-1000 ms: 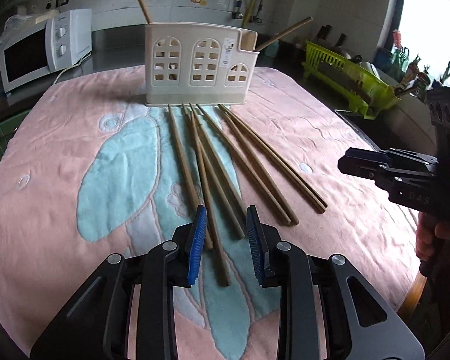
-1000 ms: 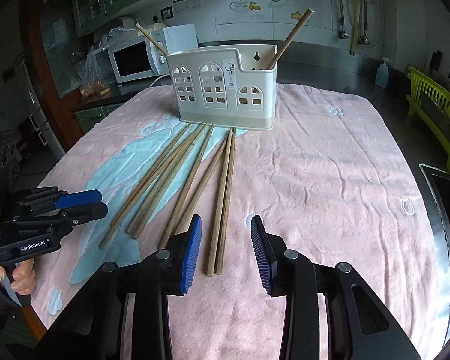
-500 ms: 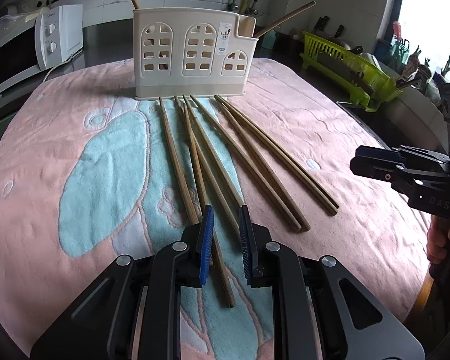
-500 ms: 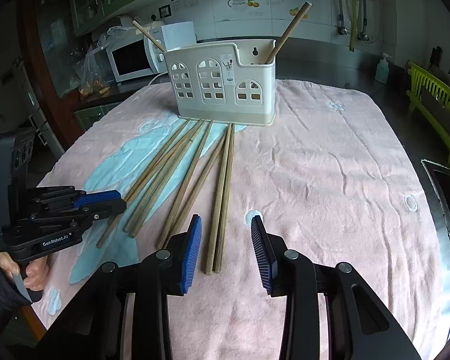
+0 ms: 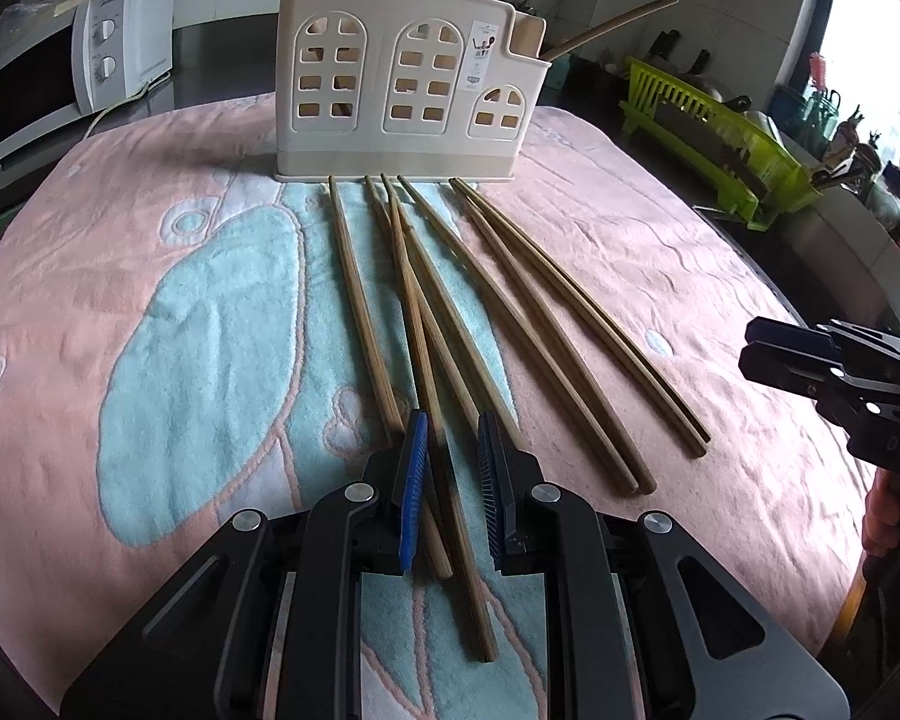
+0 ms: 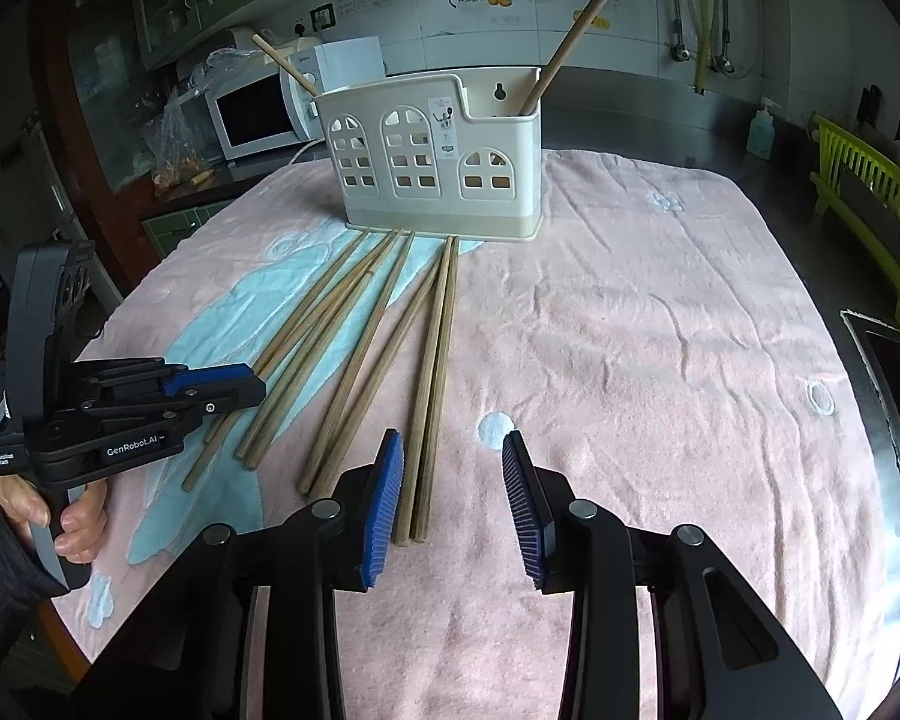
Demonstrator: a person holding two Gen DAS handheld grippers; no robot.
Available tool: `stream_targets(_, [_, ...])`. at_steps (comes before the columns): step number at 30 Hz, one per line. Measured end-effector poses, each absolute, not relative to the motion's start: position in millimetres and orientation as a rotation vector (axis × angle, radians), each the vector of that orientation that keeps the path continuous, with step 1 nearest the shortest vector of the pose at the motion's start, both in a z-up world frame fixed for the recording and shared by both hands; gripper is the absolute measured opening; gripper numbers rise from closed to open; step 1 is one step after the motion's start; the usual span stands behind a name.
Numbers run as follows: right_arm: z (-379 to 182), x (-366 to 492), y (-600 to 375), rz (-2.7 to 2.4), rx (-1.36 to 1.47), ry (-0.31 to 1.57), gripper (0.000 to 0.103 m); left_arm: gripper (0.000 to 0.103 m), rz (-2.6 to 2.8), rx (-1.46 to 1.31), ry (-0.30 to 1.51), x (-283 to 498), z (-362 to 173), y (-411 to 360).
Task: Organize utensils
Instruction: 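Close the left gripper on a chopstick while the right gripper closes on another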
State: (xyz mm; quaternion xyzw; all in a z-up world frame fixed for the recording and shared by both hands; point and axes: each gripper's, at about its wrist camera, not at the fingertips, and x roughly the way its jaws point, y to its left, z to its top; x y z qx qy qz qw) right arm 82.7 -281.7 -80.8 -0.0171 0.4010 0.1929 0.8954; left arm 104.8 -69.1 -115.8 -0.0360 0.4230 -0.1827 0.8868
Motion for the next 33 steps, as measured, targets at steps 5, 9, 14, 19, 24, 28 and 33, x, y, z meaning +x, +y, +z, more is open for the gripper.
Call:
stream_targets(5, [-81,83,-281,0.401,-0.039,0.831,0.034,0.017,-0.382,-0.072,0.893,102,-118,-68])
stream_targets(9, [-81,82,-282,0.397,-0.037,0.83,0.034,0.017,-0.377,-0.073,0.901,97,-121,-66])
stream_targets(14, [-85,81,-281,0.398,-0.036,0.839,0.034,0.017,-0.369,-0.066,0.903,90,-121,-66])
stream_targets(19, [-92,77,-277,0.406,-0.046,0.854,0.034,0.015,-0.331,-0.044,0.904,83,-120,-67])
stream_targets(24, [-101,75,-276,0.41,-0.047,0.878,0.028,0.014,-0.285,-0.016,0.9,76,-120,-70])
stream_targets(28, [-111,78,-276,0.408,-0.041,0.904,0.017,0.014,-0.275,-0.028,0.899,73,-120,-68])
stream_targets(33, [-117,81,-270,0.409,-0.06,0.915,0.014,0.014,-0.266,-0.017,0.895,71,-120,-70])
